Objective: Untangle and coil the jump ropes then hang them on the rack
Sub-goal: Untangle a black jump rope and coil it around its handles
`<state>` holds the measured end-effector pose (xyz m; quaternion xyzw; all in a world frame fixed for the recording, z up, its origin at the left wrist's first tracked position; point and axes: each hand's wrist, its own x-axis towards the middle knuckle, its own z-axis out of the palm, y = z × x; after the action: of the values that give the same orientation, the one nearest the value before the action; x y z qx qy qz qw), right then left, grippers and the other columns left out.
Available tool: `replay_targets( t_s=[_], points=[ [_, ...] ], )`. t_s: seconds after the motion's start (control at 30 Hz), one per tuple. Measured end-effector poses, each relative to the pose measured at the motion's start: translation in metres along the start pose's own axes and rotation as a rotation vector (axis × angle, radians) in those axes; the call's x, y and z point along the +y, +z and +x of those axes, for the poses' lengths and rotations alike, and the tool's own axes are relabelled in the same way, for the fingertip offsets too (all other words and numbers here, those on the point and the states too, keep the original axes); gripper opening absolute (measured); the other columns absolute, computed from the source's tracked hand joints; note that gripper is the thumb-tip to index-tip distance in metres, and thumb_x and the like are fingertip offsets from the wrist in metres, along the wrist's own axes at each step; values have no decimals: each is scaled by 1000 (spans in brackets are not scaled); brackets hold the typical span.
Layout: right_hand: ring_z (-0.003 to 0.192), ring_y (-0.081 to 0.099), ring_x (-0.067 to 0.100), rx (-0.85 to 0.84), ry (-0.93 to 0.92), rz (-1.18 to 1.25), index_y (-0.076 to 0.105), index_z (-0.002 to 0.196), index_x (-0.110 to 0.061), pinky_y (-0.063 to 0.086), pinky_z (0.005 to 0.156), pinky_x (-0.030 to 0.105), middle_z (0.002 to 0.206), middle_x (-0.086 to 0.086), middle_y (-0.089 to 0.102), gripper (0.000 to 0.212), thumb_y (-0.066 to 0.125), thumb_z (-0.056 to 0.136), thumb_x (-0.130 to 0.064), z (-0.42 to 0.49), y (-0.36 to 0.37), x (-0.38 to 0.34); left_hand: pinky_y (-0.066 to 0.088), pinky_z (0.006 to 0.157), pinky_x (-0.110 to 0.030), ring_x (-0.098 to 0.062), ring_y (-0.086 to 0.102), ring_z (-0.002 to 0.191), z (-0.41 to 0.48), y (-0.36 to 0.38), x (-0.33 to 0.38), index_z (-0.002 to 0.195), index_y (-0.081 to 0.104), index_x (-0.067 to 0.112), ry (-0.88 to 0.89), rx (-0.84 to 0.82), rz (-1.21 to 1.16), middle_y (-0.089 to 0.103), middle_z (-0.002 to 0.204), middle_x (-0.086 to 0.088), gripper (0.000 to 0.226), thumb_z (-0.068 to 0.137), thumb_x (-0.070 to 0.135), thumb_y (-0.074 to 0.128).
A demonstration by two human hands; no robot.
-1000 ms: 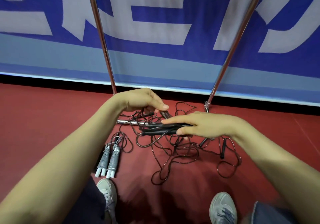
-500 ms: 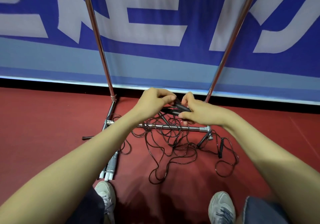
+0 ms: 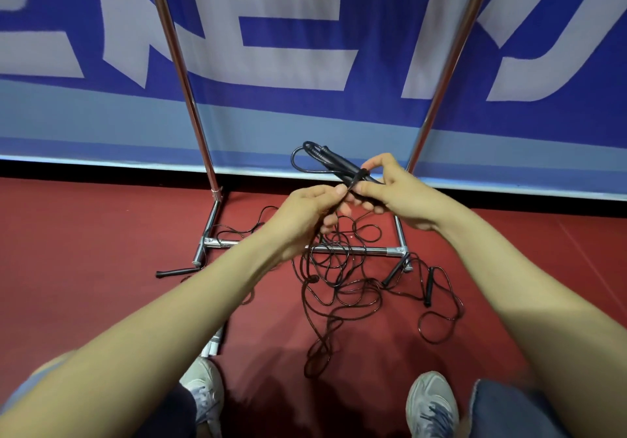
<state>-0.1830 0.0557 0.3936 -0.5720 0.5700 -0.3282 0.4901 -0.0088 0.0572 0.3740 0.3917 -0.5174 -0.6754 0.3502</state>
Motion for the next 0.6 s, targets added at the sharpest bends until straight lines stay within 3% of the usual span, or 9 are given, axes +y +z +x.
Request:
replay_targets(
  t_s=[0.1, 0.27, 0.4, 0.53, 0.6],
  points=[
    [62, 48, 14, -9, -36, 68, 32, 118, -15, 38, 54, 22, 65, -1, 66, 31, 55, 97, -10, -6, -6, -5, 33, 52, -15, -4, 40, 53, 3, -9, 5, 99, 70, 9, -89, -75, 21, 57, 68, 7, 19, 94, 21, 57],
    [64, 52, 14, -99, -89, 110, 36, 106, -19, 40, 57, 22, 82, 11, 69, 23, 55, 97, -10, -16, -10, -16, 35, 56, -17, -7, 42, 52, 9, -13, -2, 79, 62, 10, 49, 66, 163, 56, 62, 4, 19, 89, 27, 65],
    [61, 49, 14, -76, -166, 119, 36, 102, -20, 36, 54, 22, 77, 8, 68, 18, 52, 98, -14, -19, -6, -19, 40, 62, -18, -8, 47, 56, 9, -10, -5, 76, 67, 15, 76, 15, 146, 60, 67, 2, 22, 90, 31, 63],
    [54, 43, 11, -41, -249, 182, 40, 104, -21, 33, 48, 17, 71, 5, 68, 8, 47, 101, -17, -18, 0, -23, 34, 65, -32, -16, 40, 54, 11, -16, -11, 54, 54, 16, 13, 48, 432, 45, 50, 0, 67, 73, 79, 52],
    [54, 42, 12, -69, -278, 184, 42, 104, -21, 32, 48, 18, 72, 6, 68, 7, 47, 100, -17, -21, 0, -25, 33, 63, -32, -18, 33, 52, 12, -19, -12, 51, 46, 18, -33, -4, 409, 36, 49, 0, 66, 69, 80, 54]
  ],
)
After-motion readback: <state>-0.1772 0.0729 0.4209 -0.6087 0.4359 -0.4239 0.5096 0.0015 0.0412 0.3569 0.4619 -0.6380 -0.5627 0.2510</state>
